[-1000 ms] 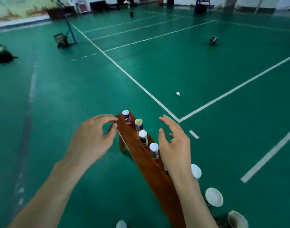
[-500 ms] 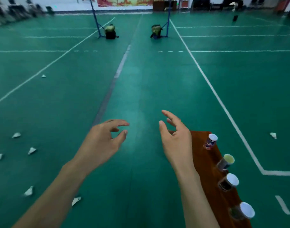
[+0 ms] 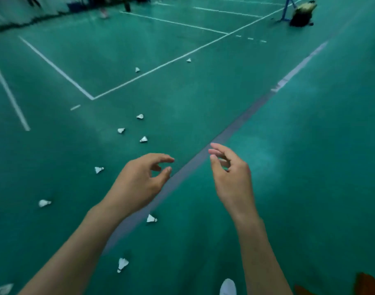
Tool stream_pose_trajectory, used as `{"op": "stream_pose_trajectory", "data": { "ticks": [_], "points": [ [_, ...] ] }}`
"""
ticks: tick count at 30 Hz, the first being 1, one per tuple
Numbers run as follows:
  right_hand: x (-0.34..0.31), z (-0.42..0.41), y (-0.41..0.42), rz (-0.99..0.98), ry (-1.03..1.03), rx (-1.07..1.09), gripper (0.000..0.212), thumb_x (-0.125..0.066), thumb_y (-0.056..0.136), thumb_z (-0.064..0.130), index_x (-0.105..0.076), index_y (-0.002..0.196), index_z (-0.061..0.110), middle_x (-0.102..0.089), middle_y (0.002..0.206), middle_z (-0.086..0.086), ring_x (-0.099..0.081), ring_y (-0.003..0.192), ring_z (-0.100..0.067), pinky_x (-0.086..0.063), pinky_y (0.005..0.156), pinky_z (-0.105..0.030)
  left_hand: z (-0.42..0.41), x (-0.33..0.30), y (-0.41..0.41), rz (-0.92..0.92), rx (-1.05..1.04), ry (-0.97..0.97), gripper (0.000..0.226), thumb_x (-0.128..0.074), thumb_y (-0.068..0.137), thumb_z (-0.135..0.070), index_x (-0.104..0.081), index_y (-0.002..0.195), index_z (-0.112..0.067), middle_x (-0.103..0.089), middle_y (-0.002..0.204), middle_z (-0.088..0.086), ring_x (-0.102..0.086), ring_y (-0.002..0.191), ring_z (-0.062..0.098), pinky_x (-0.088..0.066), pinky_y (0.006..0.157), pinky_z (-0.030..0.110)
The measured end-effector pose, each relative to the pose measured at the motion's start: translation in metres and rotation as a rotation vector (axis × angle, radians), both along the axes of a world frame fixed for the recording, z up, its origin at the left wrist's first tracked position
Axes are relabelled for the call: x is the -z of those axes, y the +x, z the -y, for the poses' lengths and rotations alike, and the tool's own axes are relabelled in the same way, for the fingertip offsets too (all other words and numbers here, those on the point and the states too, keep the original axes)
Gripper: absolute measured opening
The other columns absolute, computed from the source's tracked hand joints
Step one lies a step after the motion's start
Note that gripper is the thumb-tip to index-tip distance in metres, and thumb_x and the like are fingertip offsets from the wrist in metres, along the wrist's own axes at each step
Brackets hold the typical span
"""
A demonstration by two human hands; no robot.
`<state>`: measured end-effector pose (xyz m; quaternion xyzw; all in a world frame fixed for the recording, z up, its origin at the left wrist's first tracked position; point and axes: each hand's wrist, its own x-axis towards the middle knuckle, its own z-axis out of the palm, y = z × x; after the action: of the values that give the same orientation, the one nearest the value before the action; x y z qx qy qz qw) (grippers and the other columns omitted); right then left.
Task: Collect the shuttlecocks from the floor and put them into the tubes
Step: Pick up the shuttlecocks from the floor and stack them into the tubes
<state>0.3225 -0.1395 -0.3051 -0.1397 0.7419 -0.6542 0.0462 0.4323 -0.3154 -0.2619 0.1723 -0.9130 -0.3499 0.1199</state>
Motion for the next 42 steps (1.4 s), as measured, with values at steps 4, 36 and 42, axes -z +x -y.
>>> {"op": "stream_pose_trajectory", "data": {
  "ticks": [4, 36, 42],
  "points": [
    [-0.008, 0.044, -0.050, 0.014, -0.044, -0.206, 0.025, -0.061, 0.098, 0.022, -0.073, 0.115, 0.037, -0.072, 0.099, 0.028, -0.068, 0.094, 0.003, -0.046, 0.072, -0.005, 0.027, -0.020, -0.019, -0.003, -0.235, -0.036, 0.020, -0.070, 0.094, -0.022, -0.075, 0.110, -0.032, -0.072, 0.105, -0.021, -0.065, 0.082, -0.006, -0.054, 0.083, 0.027],
    [0.063, 0.600, -0.143, -0.119, 0.251, -1.208, 0.027, -0.065, 0.097, 0.029, -0.070, 0.121, 0.039, -0.065, 0.119, 0.032, -0.058, 0.113, 0.005, -0.050, 0.087, -0.022, 0.425, 0.074, -0.029, 0.282, -0.842, 0.184, 0.058, -0.077, 0.087, -0.038, -0.052, 0.139, -0.047, -0.042, 0.150, -0.029, -0.049, 0.125, -0.006, -0.035, 0.098, 0.011],
    [0.195, 0.692, -0.130, -0.176, 0.360, -1.520, 0.035, -0.066, 0.097, 0.021, -0.066, 0.130, 0.033, -0.062, 0.130, 0.022, -0.052, 0.114, 0.006, -0.043, 0.094, -0.018, 0.455, 0.170, -0.040, 0.462, -1.101, 0.306, 0.074, -0.071, 0.081, -0.062, -0.043, 0.147, -0.046, -0.034, 0.157, -0.025, -0.055, 0.113, 0.006, -0.037, 0.112, 0.026]
  ]
}}
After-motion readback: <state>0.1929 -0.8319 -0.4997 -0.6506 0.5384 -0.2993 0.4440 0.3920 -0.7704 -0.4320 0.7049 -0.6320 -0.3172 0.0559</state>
